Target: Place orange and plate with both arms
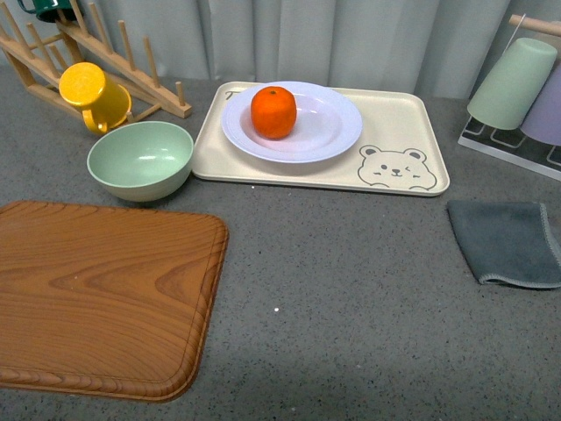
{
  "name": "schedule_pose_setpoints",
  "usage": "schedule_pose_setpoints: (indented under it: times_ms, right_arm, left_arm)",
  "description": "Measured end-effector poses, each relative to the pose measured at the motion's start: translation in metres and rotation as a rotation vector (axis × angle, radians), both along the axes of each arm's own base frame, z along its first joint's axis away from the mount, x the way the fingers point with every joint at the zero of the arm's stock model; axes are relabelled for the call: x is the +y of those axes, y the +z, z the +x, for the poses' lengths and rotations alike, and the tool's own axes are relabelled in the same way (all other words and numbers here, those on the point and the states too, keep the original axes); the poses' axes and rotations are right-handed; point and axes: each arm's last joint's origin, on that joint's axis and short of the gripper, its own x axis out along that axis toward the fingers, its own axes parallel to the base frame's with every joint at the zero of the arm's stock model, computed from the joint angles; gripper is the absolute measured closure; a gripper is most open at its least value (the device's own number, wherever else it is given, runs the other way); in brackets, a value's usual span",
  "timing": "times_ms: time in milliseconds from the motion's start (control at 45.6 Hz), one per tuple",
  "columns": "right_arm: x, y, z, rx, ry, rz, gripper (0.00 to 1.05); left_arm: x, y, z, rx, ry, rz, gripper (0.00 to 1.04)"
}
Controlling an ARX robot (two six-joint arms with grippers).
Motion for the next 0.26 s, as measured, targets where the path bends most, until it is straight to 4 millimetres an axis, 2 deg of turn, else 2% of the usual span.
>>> schedule_pose_setpoints:
  times_ms: [263]
  right_arm:
    - [0.0000,0.0000,0.0000,0.000,0.000,0.000,0.09]
  left_arm:
    - [0.0000,0.0000,0.0000,0.000,0.000,0.000,0.06]
